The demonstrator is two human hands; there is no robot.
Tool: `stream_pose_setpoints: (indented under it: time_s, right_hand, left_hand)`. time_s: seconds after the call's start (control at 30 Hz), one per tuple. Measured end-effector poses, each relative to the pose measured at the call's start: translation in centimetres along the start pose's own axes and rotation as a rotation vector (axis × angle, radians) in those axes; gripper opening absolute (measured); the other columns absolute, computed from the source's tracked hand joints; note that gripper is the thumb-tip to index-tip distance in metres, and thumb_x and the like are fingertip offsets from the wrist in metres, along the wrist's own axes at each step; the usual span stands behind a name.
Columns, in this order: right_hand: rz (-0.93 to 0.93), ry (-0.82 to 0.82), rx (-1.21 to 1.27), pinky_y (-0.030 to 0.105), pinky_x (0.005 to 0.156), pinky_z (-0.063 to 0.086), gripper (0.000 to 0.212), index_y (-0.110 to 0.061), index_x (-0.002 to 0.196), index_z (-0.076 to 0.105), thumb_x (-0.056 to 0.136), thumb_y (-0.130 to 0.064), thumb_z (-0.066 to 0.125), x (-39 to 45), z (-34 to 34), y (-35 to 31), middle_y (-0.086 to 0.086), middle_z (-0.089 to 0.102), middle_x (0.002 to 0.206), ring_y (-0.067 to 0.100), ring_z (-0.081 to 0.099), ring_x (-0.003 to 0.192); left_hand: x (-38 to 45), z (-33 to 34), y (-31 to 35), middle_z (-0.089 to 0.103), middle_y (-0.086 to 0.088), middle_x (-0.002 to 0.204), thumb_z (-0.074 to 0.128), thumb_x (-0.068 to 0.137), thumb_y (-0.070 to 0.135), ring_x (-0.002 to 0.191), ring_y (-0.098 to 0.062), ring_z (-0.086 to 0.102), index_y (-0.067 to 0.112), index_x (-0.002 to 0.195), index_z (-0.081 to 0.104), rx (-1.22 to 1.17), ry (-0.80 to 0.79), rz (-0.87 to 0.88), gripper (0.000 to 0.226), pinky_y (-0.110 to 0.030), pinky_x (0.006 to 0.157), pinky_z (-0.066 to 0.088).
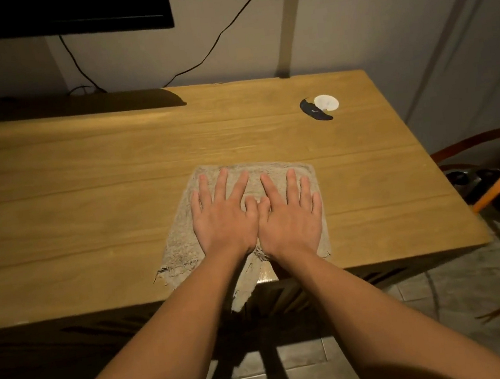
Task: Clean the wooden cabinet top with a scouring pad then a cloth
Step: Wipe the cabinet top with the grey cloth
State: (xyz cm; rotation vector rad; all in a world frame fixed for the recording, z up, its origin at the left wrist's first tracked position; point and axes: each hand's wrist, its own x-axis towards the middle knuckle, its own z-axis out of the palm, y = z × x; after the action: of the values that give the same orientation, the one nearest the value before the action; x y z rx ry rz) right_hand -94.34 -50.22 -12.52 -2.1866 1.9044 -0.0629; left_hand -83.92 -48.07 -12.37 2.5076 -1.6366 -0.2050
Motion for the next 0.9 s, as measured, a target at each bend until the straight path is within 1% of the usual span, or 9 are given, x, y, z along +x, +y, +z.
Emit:
stream_pose_setpoints:
  time_s: [0.2,0.3,0.63,0.77,0.9]
  right_hand:
    - [0.013,0.028,0.021,0.046,0.123,-0.011,0.052,-0.054,0.154,-0.005,0.104,-0.051,0.007,7.8,-0.5,-0.9,-0.003,-0.015,0.169,0.02,-0.018,0.154]
    - [0.009,0.019,0.019,0.046,0.123,-0.012,0.052,-0.054,0.154,-0.005,0.104,-0.05,0.006,12.5,-0.9,-1.5,-0.003,-0.015,0.169,0.021,-0.018,0.154]
    - [-0.011,0.04,-0.014,0.046,0.124,-0.007,0.051,-0.052,0.156,-0.001,0.105,-0.05,0.006,28.5,-2.4,-3.6,-0.002,-0.01,0.17,0.022,-0.014,0.155]
    - [-0.019,0.046,-0.021,0.046,0.125,-0.005,0.051,-0.053,0.156,0.002,0.105,-0.05,0.007,31.6,-2.7,-4.0,-0.003,-0.007,0.17,0.021,-0.011,0.156]
    - [-0.024,0.066,-0.02,0.046,0.125,-0.004,0.051,-0.052,0.156,0.005,0.105,-0.049,0.008,32.0,-2.9,-4.0,-0.002,-0.004,0.17,0.022,-0.01,0.156]
  left_hand:
    - [7.5,0.1,1.5,-0.003,0.012,0.167,0.008,0.099,0.053,0.154,-0.023,-0.013,0.053,0.153,0.0,-0.03,0.009,-0.043,0.055,-0.044,0.123,-0.006]
    - [12.2,0.2,2.3,-0.002,0.011,0.168,0.009,0.098,0.053,0.154,-0.023,-0.013,0.051,0.154,0.003,-0.023,0.024,-0.046,0.056,-0.044,0.123,-0.006]
    - [28.0,0.3,4.9,0.002,0.01,0.168,0.011,0.099,0.052,0.154,-0.025,-0.011,0.05,0.155,0.009,-0.039,0.047,-0.085,0.056,-0.046,0.123,-0.005]
    - [31.1,0.1,5.5,0.01,0.006,0.168,0.013,0.099,0.05,0.155,-0.027,-0.006,0.048,0.155,0.013,-0.049,0.055,-0.093,0.056,-0.047,0.123,-0.003]
    - [31.5,0.1,5.8,0.016,0.004,0.167,0.012,0.098,0.049,0.155,-0.029,-0.002,0.047,0.155,0.017,-0.033,0.068,-0.092,0.057,-0.048,0.123,-0.001]
